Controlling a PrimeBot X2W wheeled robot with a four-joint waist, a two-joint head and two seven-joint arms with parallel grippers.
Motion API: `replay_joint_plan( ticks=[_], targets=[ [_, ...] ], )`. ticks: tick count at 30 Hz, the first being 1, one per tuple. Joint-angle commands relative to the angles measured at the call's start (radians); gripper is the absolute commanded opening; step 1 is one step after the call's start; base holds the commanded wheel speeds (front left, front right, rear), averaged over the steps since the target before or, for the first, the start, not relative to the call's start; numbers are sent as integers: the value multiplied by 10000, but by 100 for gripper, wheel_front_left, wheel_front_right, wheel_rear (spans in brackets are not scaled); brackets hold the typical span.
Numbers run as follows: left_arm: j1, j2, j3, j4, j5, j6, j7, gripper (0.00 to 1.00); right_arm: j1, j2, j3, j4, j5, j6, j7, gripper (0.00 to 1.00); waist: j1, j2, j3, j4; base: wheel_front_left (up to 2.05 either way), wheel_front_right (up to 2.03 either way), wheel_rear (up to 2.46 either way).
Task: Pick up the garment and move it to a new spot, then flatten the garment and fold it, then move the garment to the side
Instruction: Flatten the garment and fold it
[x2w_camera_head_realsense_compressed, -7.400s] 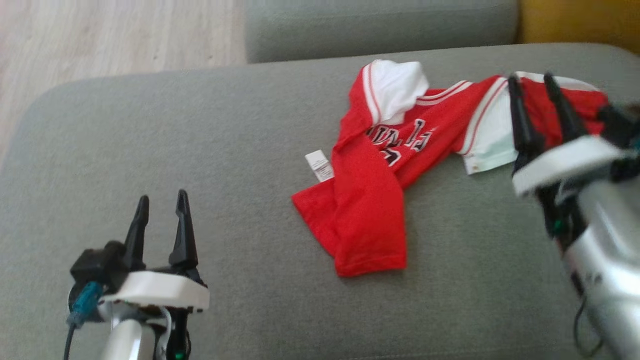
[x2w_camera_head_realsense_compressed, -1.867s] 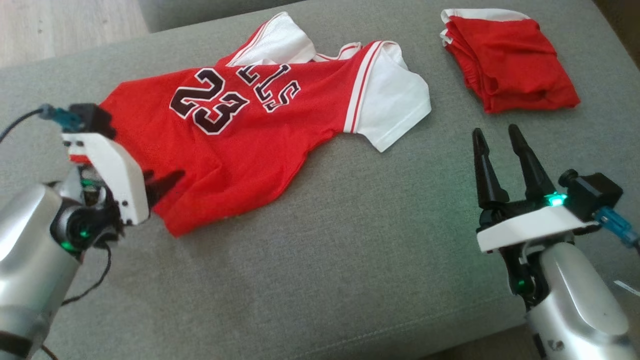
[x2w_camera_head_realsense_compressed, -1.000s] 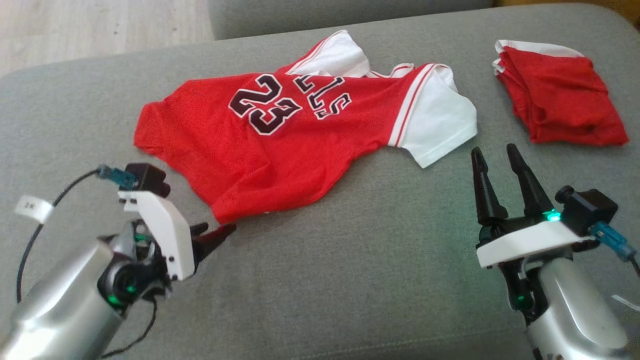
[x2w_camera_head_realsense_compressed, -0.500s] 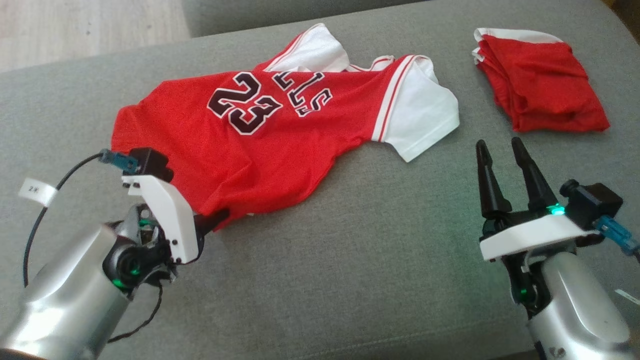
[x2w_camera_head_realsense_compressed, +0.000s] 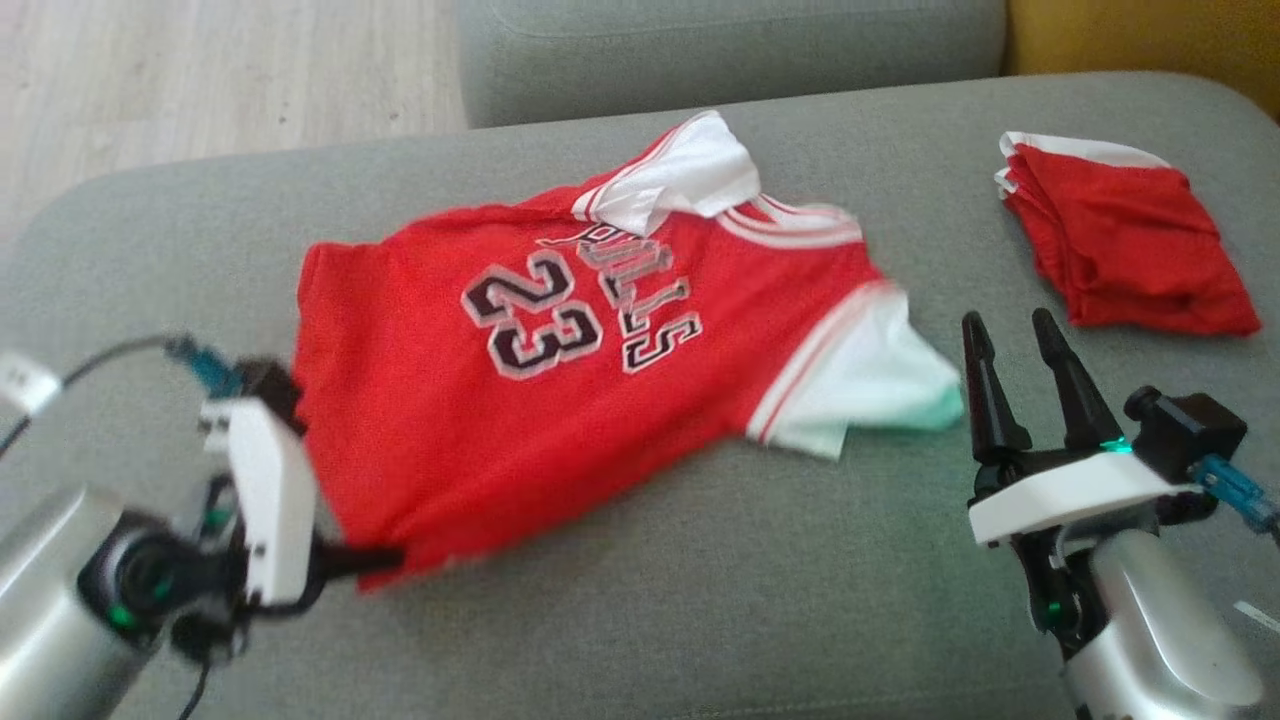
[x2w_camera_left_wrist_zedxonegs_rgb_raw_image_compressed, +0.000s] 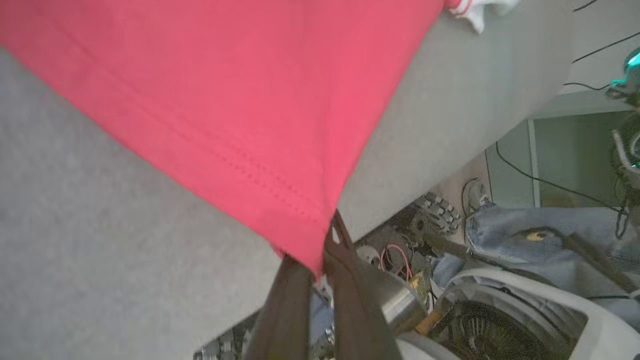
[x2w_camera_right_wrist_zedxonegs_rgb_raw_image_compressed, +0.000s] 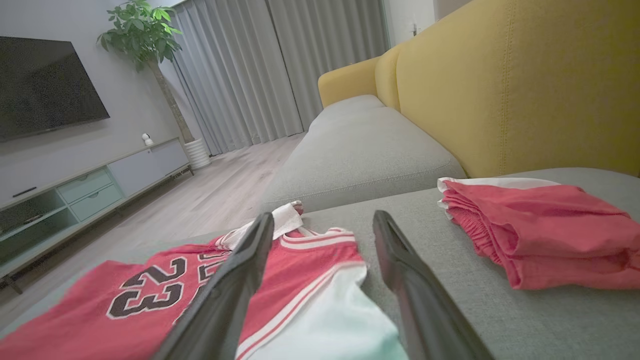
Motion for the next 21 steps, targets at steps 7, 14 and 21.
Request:
replay_joint_plan(
  ticks=[7, 14, 21],
  targets=[
    [681, 558, 544, 91, -295, 497, -434, 5, -181, -125, 325, -141, 13, -7, -102, 100, 0, -1, -15, 66, 0, 0, 0],
    [702, 98, 563, 1036, 447, 294, -1841, 100, -223, -258, 352, -81, 64, -7, -88, 100, 0, -1, -4, 85, 0, 0, 0],
    [439, 739, 796, 517, 2315, 551, -4070, 100, -111, -316, 193, -188, 30, -7, -94, 100, 0, -1, -110, 143, 0, 0, 0]
  ],
)
